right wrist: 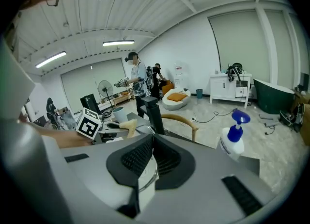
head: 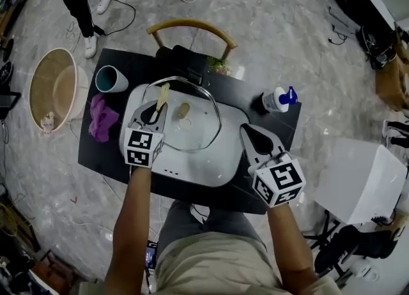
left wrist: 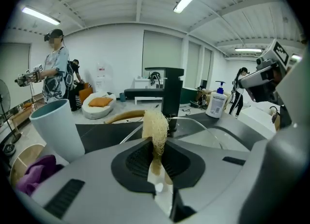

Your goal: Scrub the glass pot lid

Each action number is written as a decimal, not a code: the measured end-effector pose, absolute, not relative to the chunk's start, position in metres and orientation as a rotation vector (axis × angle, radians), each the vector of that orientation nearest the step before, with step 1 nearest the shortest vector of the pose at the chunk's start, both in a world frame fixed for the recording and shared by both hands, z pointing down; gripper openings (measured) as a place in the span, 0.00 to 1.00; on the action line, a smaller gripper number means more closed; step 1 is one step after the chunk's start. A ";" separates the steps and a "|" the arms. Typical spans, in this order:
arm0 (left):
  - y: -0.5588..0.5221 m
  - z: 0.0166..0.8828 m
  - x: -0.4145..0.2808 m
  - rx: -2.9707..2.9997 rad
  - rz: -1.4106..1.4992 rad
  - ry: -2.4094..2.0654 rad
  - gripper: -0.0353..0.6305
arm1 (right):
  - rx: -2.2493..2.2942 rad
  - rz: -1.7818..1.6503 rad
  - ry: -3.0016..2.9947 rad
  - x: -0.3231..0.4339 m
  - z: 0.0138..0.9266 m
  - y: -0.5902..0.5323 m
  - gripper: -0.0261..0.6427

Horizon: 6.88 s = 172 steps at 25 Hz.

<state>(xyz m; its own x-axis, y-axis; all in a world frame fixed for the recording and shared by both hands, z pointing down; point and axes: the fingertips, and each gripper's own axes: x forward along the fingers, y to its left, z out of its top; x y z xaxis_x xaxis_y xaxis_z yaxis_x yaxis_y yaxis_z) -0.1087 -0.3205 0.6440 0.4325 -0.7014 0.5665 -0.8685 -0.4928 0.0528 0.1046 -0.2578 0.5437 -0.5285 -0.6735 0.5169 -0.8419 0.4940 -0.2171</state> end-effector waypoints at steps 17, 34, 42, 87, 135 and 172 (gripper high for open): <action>-0.295 0.693 -0.016 2.410 0.842 -1.061 0.11 | 1.293 0.695 -2.349 0.126 0.563 -0.241 0.08; -0.267 0.702 0.027 2.427 0.822 -0.932 0.11 | 1.304 0.702 -2.334 0.132 0.568 -0.244 0.08; -0.279 0.703 -0.010 2.405 0.841 -0.998 0.11 | 1.277 0.702 -2.340 0.118 0.570 -0.250 0.08; -0.234 0.718 0.049 2.433 0.859 -0.789 0.11 | 1.284 0.744 -2.321 0.118 0.587 -0.250 0.08; -0.291 0.743 -0.173 2.097 1.039 -1.258 0.11 | 1.253 0.763 -2.308 0.110 0.602 -0.252 0.08; -0.182 0.758 0.033 2.344 0.995 -0.629 0.11 | 1.258 0.789 -2.303 0.105 0.609 -0.251 0.08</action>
<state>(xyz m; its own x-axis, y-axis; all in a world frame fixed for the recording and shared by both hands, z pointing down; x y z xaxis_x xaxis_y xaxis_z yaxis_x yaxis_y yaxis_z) 0.0334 -0.1817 0.7581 0.6237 -0.2121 0.7523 -0.5883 -0.7611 0.2731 0.1055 -0.2507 0.6094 -0.5157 -0.6283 0.5825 -0.8535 0.4361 -0.2853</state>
